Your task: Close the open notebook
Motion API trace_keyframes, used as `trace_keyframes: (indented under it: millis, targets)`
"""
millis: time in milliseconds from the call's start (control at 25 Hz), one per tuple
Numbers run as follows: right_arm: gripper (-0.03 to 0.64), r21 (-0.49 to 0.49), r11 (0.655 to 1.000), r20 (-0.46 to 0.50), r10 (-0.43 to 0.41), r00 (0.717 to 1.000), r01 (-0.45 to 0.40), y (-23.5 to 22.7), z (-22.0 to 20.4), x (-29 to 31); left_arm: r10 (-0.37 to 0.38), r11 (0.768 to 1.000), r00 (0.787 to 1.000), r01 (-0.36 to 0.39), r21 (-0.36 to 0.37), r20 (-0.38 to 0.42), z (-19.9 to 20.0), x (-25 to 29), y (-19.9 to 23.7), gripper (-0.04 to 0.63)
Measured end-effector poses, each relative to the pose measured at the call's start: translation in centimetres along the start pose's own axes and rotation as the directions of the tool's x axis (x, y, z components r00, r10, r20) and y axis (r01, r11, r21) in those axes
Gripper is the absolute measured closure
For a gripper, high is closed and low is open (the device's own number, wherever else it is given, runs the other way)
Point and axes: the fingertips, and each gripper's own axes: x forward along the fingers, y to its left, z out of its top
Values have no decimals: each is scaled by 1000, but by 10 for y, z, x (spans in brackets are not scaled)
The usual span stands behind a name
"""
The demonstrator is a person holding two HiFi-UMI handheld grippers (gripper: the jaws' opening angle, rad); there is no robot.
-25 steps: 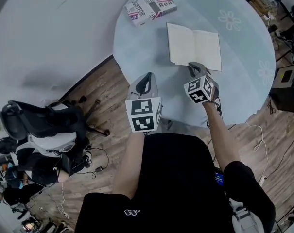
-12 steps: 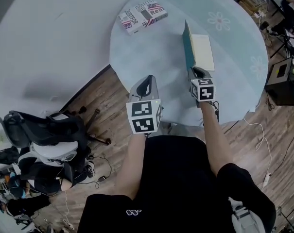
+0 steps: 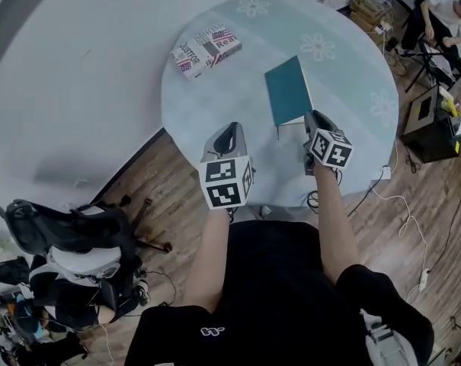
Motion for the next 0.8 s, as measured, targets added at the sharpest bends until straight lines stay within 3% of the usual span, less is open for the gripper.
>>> trace_keyframes:
  millis: [200, 320, 440, 600, 800]
  targets:
    - [528, -64, 998, 205, -13, 979, 27, -12, 106, -38, -58, 998, 993, 56, 14, 100, 47, 17, -29, 594]
    - [543, -116, 993, 337, 20, 941, 20, 2, 174, -63, -86, 996, 981, 81, 33, 175, 88, 26, -47, 594]
    - [606, -191, 982, 426, 92, 900, -10, 28, 230, -88, -76, 997, 961, 68, 41, 265, 138, 28, -56, 594]
    - [606, -301, 952, 418, 191, 888, -63, 64, 260, -111, -19, 1000, 922, 16, 11, 387, 192, 18, -59, 594]
    - [605, -383, 921, 375, 229, 898, -75, 87, 247, -118, -23, 998, 909, -3, 61, 415, 197, 6, -67, 594]
